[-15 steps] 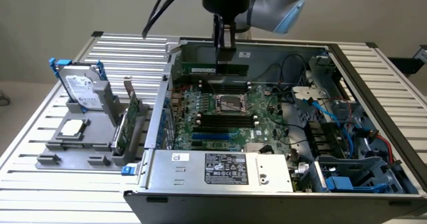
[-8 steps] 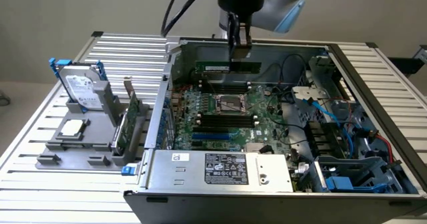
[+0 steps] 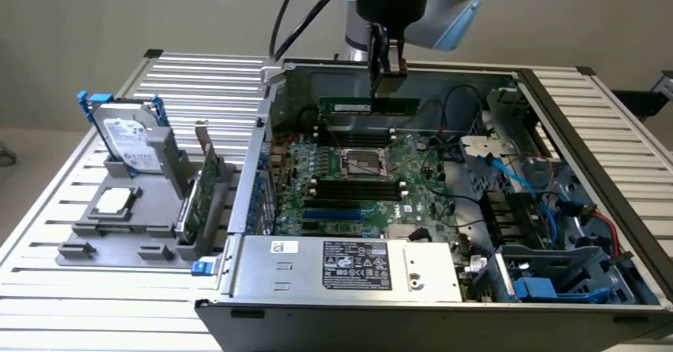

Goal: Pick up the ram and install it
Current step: 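Pick up the ram and move it above insertion slot, then insert the ram into the slot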

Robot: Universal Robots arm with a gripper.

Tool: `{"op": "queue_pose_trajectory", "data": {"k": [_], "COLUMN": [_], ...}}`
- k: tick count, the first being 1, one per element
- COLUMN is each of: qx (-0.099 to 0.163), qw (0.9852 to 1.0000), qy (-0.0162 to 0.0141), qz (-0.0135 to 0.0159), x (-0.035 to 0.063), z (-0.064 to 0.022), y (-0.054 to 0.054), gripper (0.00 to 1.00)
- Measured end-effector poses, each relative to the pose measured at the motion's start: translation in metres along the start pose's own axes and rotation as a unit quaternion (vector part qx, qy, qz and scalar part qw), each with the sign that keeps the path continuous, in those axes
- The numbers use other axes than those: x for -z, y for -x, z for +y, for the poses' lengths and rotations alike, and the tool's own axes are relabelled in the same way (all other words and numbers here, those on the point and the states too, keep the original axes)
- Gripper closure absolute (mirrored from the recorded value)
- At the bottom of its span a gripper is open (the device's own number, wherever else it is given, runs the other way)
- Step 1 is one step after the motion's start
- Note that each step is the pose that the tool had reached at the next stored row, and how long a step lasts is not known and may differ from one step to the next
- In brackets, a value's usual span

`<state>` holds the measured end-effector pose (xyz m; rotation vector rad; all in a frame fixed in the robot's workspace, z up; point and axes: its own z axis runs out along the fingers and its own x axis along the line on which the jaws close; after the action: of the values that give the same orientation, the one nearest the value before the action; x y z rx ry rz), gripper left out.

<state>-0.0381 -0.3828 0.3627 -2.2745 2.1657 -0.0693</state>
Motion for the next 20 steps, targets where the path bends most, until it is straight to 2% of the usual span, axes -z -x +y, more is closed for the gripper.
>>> {"op": "queue_pose_trajectory", "data": {"k": [18, 19, 20], "qx": [-0.005, -0.005, -0.005], "qw": [1.0, 1.0, 1.0], "qy": [0.0002, 0.0002, 0.0], "qz": [0.0008, -0.0003, -0.0035], "x": [-0.0023, -0.0024, -0.0031], "z": [-0.0019, -0.0019, -0.0017], "y": [0.0012, 0.001, 0.0009], "gripper": [0.86, 0.86, 0.86]}}
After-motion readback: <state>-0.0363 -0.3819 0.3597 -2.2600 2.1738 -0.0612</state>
